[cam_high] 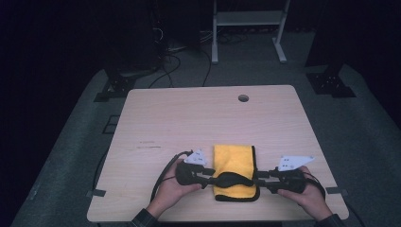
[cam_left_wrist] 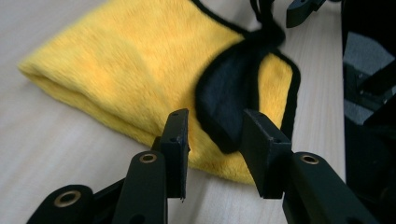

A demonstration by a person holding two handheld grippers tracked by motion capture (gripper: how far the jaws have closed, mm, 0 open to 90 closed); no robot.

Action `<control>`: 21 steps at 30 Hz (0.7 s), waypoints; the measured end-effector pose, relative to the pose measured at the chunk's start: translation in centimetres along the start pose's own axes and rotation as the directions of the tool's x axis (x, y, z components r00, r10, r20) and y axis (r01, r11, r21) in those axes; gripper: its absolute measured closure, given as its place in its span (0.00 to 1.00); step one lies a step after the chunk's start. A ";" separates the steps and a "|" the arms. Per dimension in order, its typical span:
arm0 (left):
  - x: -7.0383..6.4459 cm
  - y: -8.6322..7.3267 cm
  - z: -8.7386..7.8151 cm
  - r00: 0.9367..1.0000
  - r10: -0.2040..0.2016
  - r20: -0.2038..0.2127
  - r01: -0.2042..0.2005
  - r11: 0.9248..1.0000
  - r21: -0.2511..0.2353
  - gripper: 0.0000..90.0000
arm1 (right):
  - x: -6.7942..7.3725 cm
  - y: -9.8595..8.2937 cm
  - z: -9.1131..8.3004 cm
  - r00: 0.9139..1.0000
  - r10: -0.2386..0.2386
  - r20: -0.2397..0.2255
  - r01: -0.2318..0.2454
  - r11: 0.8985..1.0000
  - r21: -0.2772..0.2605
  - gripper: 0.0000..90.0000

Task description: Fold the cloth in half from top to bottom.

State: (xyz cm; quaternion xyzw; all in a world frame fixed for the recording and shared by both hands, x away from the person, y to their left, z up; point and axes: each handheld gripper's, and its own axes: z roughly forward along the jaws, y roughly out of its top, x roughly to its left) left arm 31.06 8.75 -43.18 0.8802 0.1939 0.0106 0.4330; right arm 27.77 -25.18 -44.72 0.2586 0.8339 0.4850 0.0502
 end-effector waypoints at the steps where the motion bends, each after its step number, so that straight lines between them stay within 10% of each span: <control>1: 0.4 0.4 -0.3 1.000 -0.005 -0.015 0.004 1.000 -0.018 0.70 | -0.1 0.6 -0.5 1.000 -0.005 0.002 0.005 1.000 -0.023 0.73; 7: 1.4 0.9 0.5 0.999 -0.015 -0.029 0.015 1.000 -0.017 0.80 | -0.8 1.8 -1.3 1.000 0.001 0.020 0.001 0.998 -0.068 0.81; 14: 2.3 1.2 3.3 0.999 -0.021 -0.026 0.022 0.999 0.031 0.85 | -2.2 2.1 1.9 1.000 -0.001 0.025 0.001 1.000 0.016 0.87; 21: 1.0 0.2 3.3 0.999 -0.006 0.049 0.004 0.999 0.048 0.75 | -1.1 1.8 3.3 0.996 -0.021 -0.083 0.026 0.998 0.054 0.73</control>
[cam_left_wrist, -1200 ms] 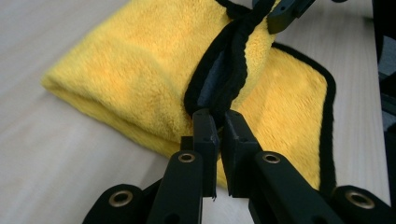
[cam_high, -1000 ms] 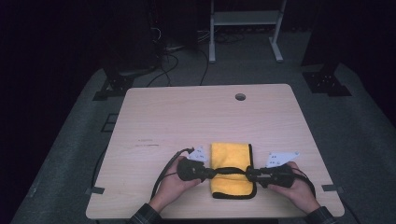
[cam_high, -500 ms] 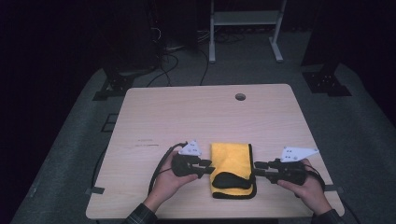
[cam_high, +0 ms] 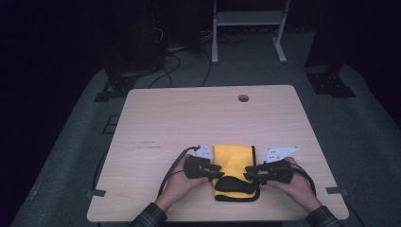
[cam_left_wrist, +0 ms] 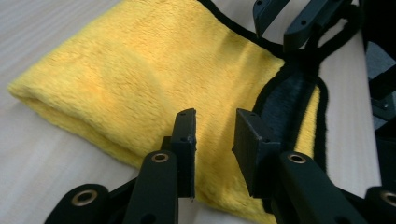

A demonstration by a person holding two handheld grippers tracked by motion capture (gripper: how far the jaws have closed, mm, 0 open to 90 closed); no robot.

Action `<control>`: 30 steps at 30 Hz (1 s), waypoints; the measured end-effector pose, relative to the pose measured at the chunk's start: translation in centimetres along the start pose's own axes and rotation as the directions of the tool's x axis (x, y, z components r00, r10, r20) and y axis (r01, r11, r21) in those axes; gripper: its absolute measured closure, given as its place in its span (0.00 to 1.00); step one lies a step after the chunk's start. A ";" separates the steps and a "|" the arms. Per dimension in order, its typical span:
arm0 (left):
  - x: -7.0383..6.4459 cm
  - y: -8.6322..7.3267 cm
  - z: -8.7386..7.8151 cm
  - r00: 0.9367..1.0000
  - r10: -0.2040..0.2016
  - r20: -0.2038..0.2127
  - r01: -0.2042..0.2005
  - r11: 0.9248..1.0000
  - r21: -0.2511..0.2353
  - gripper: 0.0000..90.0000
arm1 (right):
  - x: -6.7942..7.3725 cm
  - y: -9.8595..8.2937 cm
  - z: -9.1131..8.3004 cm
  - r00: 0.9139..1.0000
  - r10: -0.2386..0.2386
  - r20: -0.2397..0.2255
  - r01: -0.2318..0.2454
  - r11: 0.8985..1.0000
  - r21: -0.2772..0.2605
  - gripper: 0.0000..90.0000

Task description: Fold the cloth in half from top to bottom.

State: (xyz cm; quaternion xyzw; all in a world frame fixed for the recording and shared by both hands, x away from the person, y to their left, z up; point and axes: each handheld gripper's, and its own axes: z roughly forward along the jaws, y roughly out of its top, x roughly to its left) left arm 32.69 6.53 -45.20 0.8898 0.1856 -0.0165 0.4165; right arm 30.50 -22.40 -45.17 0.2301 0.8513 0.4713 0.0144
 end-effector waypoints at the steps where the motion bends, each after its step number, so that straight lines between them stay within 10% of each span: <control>1: -0.1 -0.1 0.1 1.000 -0.002 0.011 0.002 1.000 0.008 0.74 | 0.2 0.0 0.2 1.000 -0.003 -0.018 0.003 1.000 0.008 0.71; 8: -1.3 -1.2 0.8 0.997 0.001 0.079 -0.006 0.998 0.059 0.74 | 1.0 -0.9 2.4 0.998 -0.038 -0.046 0.044 0.991 0.124 0.68; 17: -2.2 -1.3 1.2 0.996 0.064 0.061 -0.068 0.995 0.067 0.60 | 2.8 -0.8 2.8 0.984 -0.175 -0.038 0.179 0.970 0.164 0.61; 25: -2.3 -1.3 1.3 0.995 0.094 0.016 -0.095 0.993 0.073 0.82 | 3.2 -1.0 3.1 0.967 -0.255 0.019 0.247 0.951 0.187 0.87; 30: -2.6 -1.1 0.5 0.994 0.102 0.039 -0.105 0.992 0.067 0.91 | 3.2 -0.7 2.8 0.982 -0.189 0.004 0.186 0.968 0.168 0.91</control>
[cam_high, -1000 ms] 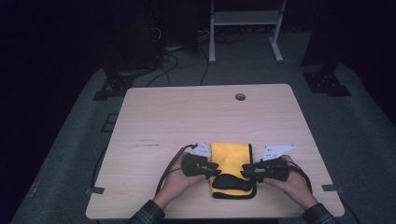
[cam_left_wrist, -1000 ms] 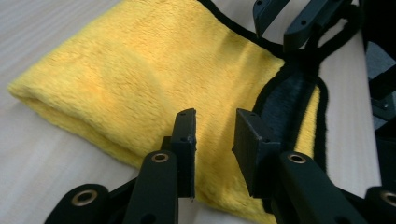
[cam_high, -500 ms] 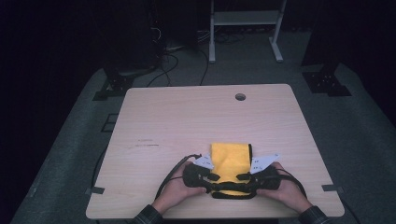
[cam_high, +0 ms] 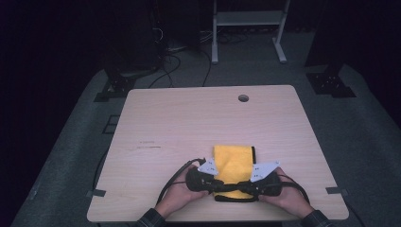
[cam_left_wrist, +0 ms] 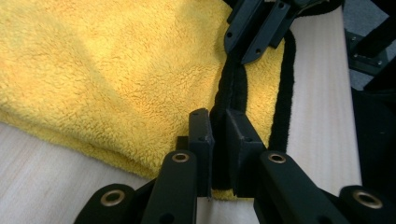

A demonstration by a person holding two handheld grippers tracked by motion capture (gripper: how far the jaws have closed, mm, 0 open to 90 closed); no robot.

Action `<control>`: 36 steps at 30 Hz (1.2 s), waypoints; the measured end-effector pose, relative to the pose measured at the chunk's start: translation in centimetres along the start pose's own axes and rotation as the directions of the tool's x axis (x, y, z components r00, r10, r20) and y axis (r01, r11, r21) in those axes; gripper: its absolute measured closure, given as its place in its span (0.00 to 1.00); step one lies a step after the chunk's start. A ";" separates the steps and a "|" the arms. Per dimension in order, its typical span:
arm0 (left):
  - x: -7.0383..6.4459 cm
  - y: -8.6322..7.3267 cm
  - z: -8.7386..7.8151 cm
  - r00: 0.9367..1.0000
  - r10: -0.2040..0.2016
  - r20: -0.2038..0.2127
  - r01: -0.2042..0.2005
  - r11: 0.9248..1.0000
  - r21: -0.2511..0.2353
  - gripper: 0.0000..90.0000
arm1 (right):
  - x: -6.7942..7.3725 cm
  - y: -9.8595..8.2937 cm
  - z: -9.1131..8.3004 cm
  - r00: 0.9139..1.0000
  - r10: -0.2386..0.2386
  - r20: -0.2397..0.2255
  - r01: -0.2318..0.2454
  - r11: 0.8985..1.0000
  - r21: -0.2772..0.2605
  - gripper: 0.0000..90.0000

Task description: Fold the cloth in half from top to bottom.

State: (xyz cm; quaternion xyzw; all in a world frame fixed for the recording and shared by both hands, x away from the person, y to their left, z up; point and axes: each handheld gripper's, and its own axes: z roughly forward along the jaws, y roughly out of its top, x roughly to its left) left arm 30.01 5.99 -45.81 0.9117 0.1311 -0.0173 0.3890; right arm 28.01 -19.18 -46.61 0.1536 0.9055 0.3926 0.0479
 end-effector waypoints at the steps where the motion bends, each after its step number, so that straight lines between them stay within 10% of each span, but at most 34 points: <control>1: 0.0 0.0 0.0 1.000 0.000 0.000 0.000 1.000 0.000 0.91 | 0.0 0.0 -0.3 1.000 0.007 -0.017 -0.007 1.000 -0.014 0.91; 8: -1.4 -0.2 -0.7 0.998 0.011 0.058 -0.011 1.000 -0.004 0.90 | 0.9 -0.1 -1.4 0.996 0.007 -0.094 -0.011 0.999 -0.040 0.89; 12: -1.1 -0.8 0.4 0.991 -0.039 0.130 0.035 0.999 0.030 0.65 | 1.2 -0.7 -0.2 0.991 -0.001 -0.132 0.003 1.000 0.021 0.66; 14: -1.0 -0.5 -0.4 0.995 -0.038 0.095 0.039 0.999 -0.008 0.47 | 0.8 -0.6 -1.0 0.993 0.021 -0.120 -0.024 0.999 -0.024 0.57; 24: 0.4 -2.0 -3.5 0.996 -0.077 -0.054 0.075 0.996 -0.053 0.30 | -1.8 -2.3 -4.0 0.992 0.108 0.070 -0.099 0.988 -0.122 0.36; 33: 2.0 -5.0 -6.7 0.962 -0.161 -0.220 0.148 0.986 -0.075 0.15 | -3.9 -5.2 -6.5 0.949 0.212 0.232 -0.186 0.974 -0.127 0.23; 36: 2.7 -6.7 -8.0 0.939 -0.194 -0.282 0.183 0.981 -0.068 0.12 | -4.5 -6.5 -7.1 0.926 0.240 0.291 -0.218 0.970 -0.105 0.20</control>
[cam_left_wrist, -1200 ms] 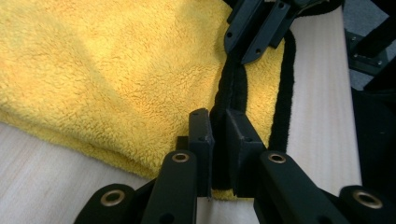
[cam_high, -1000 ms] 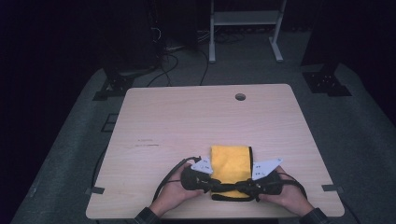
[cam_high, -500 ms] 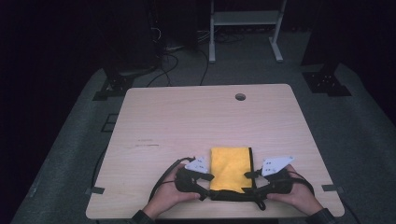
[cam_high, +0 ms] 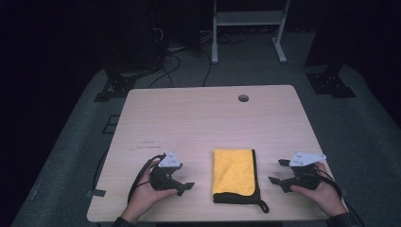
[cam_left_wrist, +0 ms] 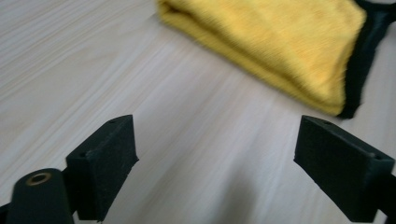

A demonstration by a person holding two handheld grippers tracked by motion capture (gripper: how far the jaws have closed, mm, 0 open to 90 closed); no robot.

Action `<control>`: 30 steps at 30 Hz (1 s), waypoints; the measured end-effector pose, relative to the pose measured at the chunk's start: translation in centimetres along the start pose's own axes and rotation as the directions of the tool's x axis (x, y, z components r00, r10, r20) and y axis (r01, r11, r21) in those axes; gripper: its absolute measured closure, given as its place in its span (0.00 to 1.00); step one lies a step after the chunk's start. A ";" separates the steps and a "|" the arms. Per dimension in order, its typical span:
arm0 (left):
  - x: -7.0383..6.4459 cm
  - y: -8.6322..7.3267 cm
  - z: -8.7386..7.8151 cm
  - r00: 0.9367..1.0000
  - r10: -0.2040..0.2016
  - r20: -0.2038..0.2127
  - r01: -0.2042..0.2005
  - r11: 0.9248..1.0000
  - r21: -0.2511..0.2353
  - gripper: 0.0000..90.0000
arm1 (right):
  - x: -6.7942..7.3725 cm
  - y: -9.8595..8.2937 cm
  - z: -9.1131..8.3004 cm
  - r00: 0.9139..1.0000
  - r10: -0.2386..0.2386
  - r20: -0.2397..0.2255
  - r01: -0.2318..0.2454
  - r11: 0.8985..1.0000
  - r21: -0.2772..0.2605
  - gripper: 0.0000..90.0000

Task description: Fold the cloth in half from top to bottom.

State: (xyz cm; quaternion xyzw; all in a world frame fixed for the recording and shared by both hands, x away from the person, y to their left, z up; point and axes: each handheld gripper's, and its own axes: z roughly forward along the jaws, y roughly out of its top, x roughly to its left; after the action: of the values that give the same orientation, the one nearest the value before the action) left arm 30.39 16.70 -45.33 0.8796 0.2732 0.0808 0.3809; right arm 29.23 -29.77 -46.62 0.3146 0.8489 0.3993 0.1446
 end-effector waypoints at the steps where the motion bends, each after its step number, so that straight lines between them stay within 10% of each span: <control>1: 0.0 0.0 0.0 1.000 0.000 0.000 0.000 1.000 0.000 0.11 | 0.0 0.0 0.0 1.000 0.000 0.000 0.000 1.000 0.000 0.20; 13: 2.5 -3.9 -1.5 0.990 -0.028 -0.135 0.042 0.994 0.102 0.08 | -1.5 -1.9 -0.1 0.992 0.041 0.118 -0.052 0.994 0.098 0.18; 30: 3.5 -5.8 -1.9 0.995 0.011 -0.102 -0.011 1.000 0.003 0.00 | -1.6 -2.6 0.1 0.986 0.111 0.128 -0.117 0.992 0.044 0.14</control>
State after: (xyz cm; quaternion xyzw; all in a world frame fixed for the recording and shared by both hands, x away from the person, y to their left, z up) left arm 30.21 23.08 -48.37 0.8763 0.2876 0.1274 0.3648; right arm 29.40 -32.06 -48.70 0.3908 0.8288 0.3643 0.1663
